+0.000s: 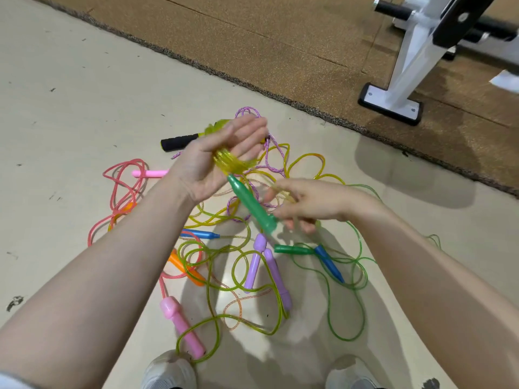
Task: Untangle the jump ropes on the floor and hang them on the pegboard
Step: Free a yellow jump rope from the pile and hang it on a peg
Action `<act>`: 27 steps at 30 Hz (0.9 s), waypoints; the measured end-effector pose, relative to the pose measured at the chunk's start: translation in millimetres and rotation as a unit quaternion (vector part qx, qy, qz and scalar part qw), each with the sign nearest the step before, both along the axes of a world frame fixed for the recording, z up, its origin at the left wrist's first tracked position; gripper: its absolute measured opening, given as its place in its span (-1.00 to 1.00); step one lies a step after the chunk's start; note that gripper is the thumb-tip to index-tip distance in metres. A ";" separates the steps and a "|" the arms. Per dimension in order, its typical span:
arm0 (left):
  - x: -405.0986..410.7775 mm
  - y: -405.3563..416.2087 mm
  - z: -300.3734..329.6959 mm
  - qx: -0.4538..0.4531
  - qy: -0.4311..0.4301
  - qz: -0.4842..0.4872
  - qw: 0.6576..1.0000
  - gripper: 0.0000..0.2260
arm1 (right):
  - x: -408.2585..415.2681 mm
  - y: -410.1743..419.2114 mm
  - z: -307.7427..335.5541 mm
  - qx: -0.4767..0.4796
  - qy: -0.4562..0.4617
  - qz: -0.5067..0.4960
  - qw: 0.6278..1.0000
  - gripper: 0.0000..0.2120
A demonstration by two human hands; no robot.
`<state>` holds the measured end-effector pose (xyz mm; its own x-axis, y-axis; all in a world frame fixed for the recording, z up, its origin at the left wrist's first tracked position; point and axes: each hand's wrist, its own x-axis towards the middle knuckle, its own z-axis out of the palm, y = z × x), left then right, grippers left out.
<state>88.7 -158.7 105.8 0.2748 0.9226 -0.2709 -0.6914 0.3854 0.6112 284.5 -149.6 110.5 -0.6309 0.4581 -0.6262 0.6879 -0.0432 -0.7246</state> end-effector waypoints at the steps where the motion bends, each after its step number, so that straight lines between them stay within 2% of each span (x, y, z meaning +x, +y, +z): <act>1: -6.3 2.5 -8.4 -0.020 0.078 0.043 0.996 -0.75 | 0.0 -3.9 8.0 -0.032 -0.033 0.056 0.997 -0.79; 3: -15.2 -0.9 -23.1 -0.046 0.292 0.049 0.954 -0.72 | -2.8 -5.5 25.3 -0.027 -0.033 0.119 0.992 -0.78; 4: -17.4 -5.8 -27.0 -0.058 0.357 0.005 0.932 -0.66 | -5.5 -3.5 33.8 0.011 0.006 0.113 0.993 -0.84; 5: -16.7 -11.0 -26.4 -0.075 0.380 -0.059 0.920 -0.60 | -7.8 1.1 40.3 0.074 0.056 0.077 0.993 -0.91; 7: -9.0 -19.8 -12.2 -0.085 0.356 -0.218 0.905 -0.36 | -7.7 18.1 43.9 0.236 0.132 -0.067 0.960 -0.95; 9: -1.0 -21.8 2.4 -0.046 0.259 -0.327 0.908 -0.16 | -4.9 30.9 30.6 0.324 0.146 -0.182 0.917 -0.90; 11: 4.5 -18.1 9.6 0.019 0.115 -0.348 0.930 -0.19 | -5.4 25.9 6.0 0.298 0.131 -0.210 0.922 -0.77; 13: 9.1 -14.2 9.7 0.056 0.031 -0.274 0.959 -0.38 | -12.5 5.9 -13.1 0.193 0.113 -0.180 0.958 -0.69; 15: 11.5 -11.9 0.5 0.029 0.062 -0.159 0.985 -0.58 | -20.8 -11.6 -18.2 0.109 0.089 -0.132 0.981 -0.69; 17: 10.7 -11.8 -12.4 -0.026 0.123 -0.070 0.990 -0.71 | -23.9 -15.7 -14.9 0.114 0.027 -0.042 0.992 -0.79; 19: 5.3 -12.3 -23.4 -0.055 0.169 -0.028 0.984 -0.77 | -22.9 -12.0 -7.2 0.105 -0.032 0.047 0.993 -0.94; 21: 2.0 -13.2 -25.4 -0.068 0.187 -0.014 0.980 -0.80 | -20.9 -6.4 0.7 0.125 -0.041 0.078 0.988 -0.89; 24: 0.5 -14.6 -18.2 -0.042 0.226 -0.070 0.971 -0.74 | -17.6 5.1 8.3 0.244 -0.027 0.025 0.969 -0.74; 25: 0.5 -14.2 -15.1 -0.038 0.224 -0.110 0.968 -0.66 | -15.6 9.0 8.1 0.244 -0.011 -0.026 0.969 -0.70; 27: 0.6 -14.7 -10.9 -0.033 0.203 -0.203 0.957 -0.56 | -12.9 11.8 6.9 0.144 0.053 -0.140 0.978 -0.66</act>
<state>89.2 -173.4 94.9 0.4664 0.7387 -0.4866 -0.1860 0.6197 0.7625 271.6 -137.8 117.4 -0.5104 0.7699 -0.3831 0.5986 -0.0018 -0.8011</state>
